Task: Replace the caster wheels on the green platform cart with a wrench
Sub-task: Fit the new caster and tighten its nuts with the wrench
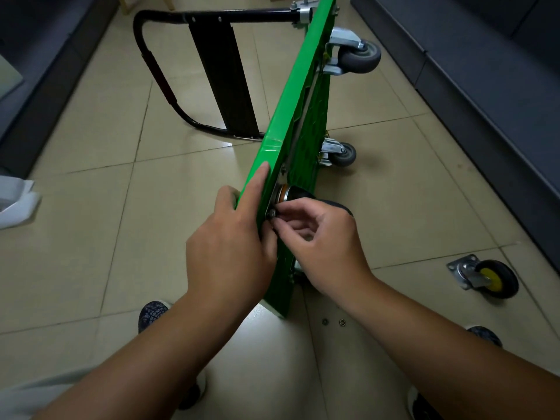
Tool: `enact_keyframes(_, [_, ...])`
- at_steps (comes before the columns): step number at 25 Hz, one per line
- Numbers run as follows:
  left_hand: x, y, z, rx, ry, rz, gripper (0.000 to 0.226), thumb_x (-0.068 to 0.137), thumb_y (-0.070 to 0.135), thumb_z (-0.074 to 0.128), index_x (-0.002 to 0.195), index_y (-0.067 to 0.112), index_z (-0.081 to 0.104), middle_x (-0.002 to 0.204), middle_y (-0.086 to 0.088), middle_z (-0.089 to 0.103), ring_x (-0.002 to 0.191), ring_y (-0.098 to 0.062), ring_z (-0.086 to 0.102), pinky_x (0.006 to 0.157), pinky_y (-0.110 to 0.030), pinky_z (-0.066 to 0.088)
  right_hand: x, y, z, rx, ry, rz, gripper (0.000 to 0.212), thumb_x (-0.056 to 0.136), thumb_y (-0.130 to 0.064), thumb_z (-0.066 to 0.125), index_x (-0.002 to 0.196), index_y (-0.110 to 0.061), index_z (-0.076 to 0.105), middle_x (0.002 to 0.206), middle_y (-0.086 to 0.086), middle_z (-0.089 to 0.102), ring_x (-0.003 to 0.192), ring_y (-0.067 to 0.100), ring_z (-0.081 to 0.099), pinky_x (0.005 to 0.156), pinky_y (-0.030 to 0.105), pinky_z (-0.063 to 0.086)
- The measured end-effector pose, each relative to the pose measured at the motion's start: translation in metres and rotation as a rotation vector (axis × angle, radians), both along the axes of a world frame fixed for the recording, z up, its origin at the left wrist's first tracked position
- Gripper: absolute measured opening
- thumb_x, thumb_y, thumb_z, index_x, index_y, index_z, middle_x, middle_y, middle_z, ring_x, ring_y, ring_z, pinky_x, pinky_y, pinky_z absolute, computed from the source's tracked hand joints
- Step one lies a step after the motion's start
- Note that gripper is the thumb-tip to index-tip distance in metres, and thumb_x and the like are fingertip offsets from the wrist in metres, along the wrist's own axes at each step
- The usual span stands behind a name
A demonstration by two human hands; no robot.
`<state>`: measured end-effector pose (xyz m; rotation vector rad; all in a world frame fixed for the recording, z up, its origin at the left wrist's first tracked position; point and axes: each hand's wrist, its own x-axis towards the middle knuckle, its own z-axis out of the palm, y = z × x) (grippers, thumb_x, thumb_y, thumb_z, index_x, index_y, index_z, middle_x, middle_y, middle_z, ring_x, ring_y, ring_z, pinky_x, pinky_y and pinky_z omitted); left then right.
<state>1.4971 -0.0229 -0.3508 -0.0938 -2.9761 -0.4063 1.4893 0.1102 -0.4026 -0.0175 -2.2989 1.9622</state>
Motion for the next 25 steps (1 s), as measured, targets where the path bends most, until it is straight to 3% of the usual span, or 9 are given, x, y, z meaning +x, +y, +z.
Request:
enact_keyframes(7, [0.0, 0.001, 0.0, 0.009, 0.01, -0.016, 0.076, 0.094, 0.031, 0.059, 0.159, 0.04, 0.021, 0.102, -0.003, 0.049, 0.057, -0.021, 0.043, 0.049, -0.031, 0.037, 0.0, 0.006, 0.004, 0.112, 0.016, 0.041, 0.008, 0.09, -0.021, 0.075, 0.098, -0.019, 0.077, 0.073, -0.013, 0.07, 0.065, 0.003, 0.065, 0.063, 0.021, 0.054])
enact_keyframes(11, [0.0, 0.001, -0.001, -0.012, 0.024, -0.021, 0.076, 0.094, 0.031, 0.058, 0.159, 0.038, 0.02, 0.102, -0.003, 0.054, 0.059, -0.02, 0.044, 0.049, -0.03, 0.034, -0.003, 0.005, 0.005, 0.047, -0.048, 0.038, 0.005, 0.091, -0.022, 0.074, 0.091, -0.018, 0.077, 0.069, -0.009, 0.071, 0.064, 0.009, 0.068, 0.067, 0.039, 0.061])
enact_keyframes(19, [0.001, 0.001, -0.001, -0.016, 0.03, -0.001, 0.077, 0.093, 0.033, 0.056, 0.159, 0.042, 0.018, 0.11, 0.0, 0.056, 0.067, -0.017, 0.044, 0.053, -0.03, 0.032, -0.004, 0.006, 0.009, -0.135, -0.076, 0.079, 0.014, 0.085, -0.007, 0.079, 0.09, -0.02, 0.074, 0.082, 0.0, 0.077, 0.072, 0.012, 0.072, 0.071, 0.023, 0.058])
enact_keyframes(25, [0.001, 0.001, -0.002, -0.026, 0.028, -0.01, 0.077, 0.093, 0.032, 0.058, 0.159, 0.041, 0.018, 0.108, -0.001, 0.056, 0.064, -0.016, 0.041, 0.05, -0.029, 0.028, -0.004, 0.005, 0.008, -0.098, -0.085, 0.068, 0.005, 0.091, -0.012, 0.074, 0.092, -0.008, 0.076, 0.07, 0.003, 0.074, 0.061, 0.012, 0.069, 0.06, 0.023, 0.054])
